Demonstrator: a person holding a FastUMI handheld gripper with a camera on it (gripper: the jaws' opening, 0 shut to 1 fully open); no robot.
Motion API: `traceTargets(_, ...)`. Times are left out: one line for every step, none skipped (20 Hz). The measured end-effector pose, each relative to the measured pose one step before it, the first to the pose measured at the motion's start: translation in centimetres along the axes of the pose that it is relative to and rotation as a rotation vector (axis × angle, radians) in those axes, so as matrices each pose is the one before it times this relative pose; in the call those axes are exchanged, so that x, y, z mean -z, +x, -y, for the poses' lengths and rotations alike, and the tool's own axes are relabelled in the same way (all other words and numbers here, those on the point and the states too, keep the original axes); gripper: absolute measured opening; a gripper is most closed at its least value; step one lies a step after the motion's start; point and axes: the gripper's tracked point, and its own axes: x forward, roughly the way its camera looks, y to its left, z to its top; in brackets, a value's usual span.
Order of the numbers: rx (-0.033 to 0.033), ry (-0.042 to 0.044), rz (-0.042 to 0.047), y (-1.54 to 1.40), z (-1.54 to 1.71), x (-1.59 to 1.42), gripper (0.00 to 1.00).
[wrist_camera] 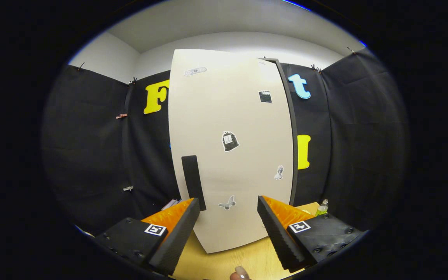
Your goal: Open the shoe cabinet door, grab the shoes and put them into the shoe cabinet, then close the shoe cabinet door.
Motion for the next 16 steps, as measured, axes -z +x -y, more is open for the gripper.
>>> traceTargets(-0.00208, 0.00168, -0.00152, 0.161, 0.146, -0.005, 0.98)
traceTargets(-0.00103, -0.00093, 0.00025, 0.069, 0.08, -0.047, 0.98)
traceTargets(-0.001, -0.00582, 0.0032, 0.042, 0.08, -0.124, 0.98)
traceTargets(0.0013, -0.01013, 0.00491, 0.074, 0.131, -0.212, 0.98)
traceTargets(0.00153, -0.00988, 0.00484, -0.037, 0.028, -0.064, 0.98)
traceTargets(-0.00074, -0.00924, 0.00636, -0.006, 0.049, -0.225, 0.98)
traceTargets(0.00007, -0.00728, 0.01026, -0.089, -0.005, -0.26, 0.98)
traceTargets(0.00016, -0.00472, 0.00905, -0.038, -0.002, -0.19, 0.98)
traceTargets(0.00036, -0.00328, 0.00774, 0.007, 0.07, -0.202, 0.98)
traceTargets(0.00053, -0.00237, 0.00521, -0.027, 0.029, -0.126, 0.98)
traceTargets(0.00144, -0.00132, 0.00355, -0.023, 0.098, -0.123, 0.98)
traceTargets(0.00501, -0.00099, 0.00164, 0.02, 0.154, -0.022, 0.98)
traceTargets(0.00371, -0.001, -0.0011, 0.038, 0.227, 0.042, 0.98)
traceTargets(0.00273, 0.00121, -0.00216, -0.001, 0.092, 0.032, 0.98)
traceTargets(0.0031, 0.00468, -0.00176, -0.114, 0.161, -0.005, 0.98)
traceTargets(0.00317, 0.00805, -0.00029, 0.091, 0.156, -0.035, 0.98)
